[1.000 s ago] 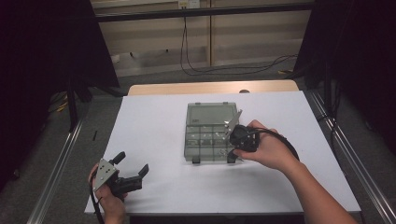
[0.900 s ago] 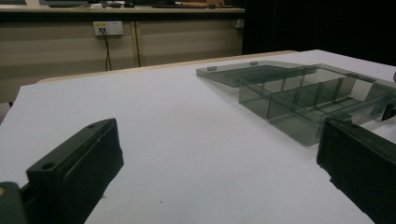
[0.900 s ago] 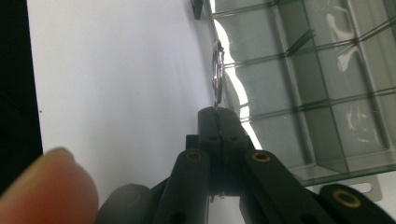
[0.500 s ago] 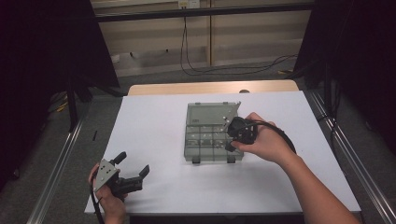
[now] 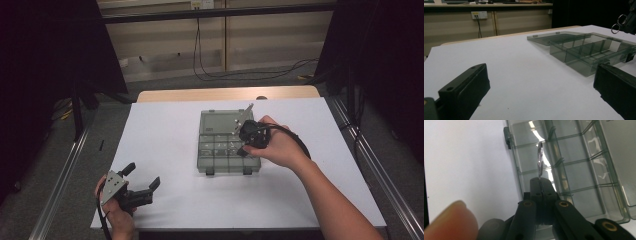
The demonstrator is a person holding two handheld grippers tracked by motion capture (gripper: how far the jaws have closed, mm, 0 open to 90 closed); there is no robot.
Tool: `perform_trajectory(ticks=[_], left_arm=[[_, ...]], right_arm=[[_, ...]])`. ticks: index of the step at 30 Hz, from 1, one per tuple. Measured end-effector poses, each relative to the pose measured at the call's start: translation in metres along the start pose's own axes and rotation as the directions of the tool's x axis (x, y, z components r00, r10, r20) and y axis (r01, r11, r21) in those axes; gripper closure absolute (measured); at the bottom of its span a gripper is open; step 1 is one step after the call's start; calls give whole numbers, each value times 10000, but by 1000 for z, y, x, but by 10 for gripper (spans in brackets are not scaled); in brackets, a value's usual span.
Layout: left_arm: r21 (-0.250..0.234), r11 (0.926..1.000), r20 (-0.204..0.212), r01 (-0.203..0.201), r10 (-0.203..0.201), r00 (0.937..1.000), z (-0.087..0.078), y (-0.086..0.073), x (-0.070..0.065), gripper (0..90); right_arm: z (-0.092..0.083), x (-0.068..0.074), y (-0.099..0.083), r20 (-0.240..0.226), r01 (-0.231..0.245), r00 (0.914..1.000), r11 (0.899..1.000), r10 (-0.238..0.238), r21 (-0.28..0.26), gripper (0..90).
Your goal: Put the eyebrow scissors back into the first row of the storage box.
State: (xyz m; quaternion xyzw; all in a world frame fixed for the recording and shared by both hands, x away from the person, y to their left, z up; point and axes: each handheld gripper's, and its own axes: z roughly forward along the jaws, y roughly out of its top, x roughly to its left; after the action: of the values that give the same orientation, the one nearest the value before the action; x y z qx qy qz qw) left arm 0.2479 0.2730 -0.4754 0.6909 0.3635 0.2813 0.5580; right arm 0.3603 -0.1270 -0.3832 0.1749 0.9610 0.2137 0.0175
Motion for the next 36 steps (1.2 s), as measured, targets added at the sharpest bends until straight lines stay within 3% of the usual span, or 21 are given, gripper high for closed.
perform_trajectory(ticks=[12,27,35,36], left_arm=[[34,10000,-54,4,-4,10000,1,0,0,0],[-16,10000,-54,46,-46,10000,3,0,-1,1],[125,9999,-79,-43,44,10000,2,0,0,1],[121,9999,-90,-34,35,10000,2,0,0,1]], right_arm=[[2,-17,5,130,-120,9998,9998,122,-158,900],[14,-39,5,611,-271,9977,9989,295,-389,900],[23,-45,9,859,-162,9961,9990,197,-414,900],[23,-45,10,842,-335,9958,9988,364,-359,900]])
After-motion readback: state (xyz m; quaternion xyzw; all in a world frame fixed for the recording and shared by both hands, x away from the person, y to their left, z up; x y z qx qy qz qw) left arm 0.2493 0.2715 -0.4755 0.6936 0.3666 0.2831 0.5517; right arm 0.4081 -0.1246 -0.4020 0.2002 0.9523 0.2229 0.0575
